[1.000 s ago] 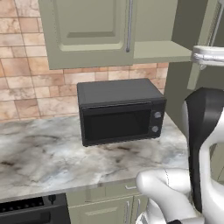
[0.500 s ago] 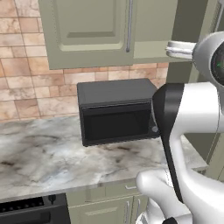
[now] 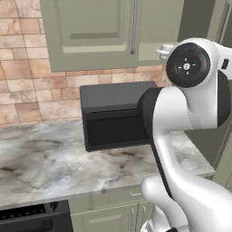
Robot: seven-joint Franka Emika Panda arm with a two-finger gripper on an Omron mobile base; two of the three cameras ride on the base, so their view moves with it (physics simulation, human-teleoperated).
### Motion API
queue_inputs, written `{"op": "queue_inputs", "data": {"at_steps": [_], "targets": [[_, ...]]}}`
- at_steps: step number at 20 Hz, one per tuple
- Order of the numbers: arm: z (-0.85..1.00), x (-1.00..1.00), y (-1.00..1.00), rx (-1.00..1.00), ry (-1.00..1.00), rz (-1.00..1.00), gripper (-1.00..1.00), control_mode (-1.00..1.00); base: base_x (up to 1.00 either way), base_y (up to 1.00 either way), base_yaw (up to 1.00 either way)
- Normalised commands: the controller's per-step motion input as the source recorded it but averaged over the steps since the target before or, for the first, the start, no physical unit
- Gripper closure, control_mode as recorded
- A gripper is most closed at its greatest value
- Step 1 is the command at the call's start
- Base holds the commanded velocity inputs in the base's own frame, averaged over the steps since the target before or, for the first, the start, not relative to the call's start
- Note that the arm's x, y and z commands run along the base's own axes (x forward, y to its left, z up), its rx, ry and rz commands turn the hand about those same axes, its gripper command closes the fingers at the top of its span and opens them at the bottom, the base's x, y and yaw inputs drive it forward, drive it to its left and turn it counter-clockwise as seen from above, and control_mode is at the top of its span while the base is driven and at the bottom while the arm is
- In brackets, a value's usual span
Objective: Open the cabinet and move the ladle to the pot. Then close the cabinet.
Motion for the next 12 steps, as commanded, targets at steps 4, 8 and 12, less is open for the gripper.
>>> {"op": "queue_inputs", "data": {"at_steps": [4, 8, 12], "targets": [[-0.17, 0.12, 0.0, -0.02, -0.1, -0.13, -1.0, -1.0, 0.0, 0.0, 0.0], [-0.1, 0.19, 0.0, 0.0, -0.08, -0.06, -1.0, -1.0, 0.0, 0.0, 0.0], [-0.08, 0.26, 0.0, 0.0, -0.05, -0.01, -1.0, -1.0, 0.0, 0.0, 0.0]]}}
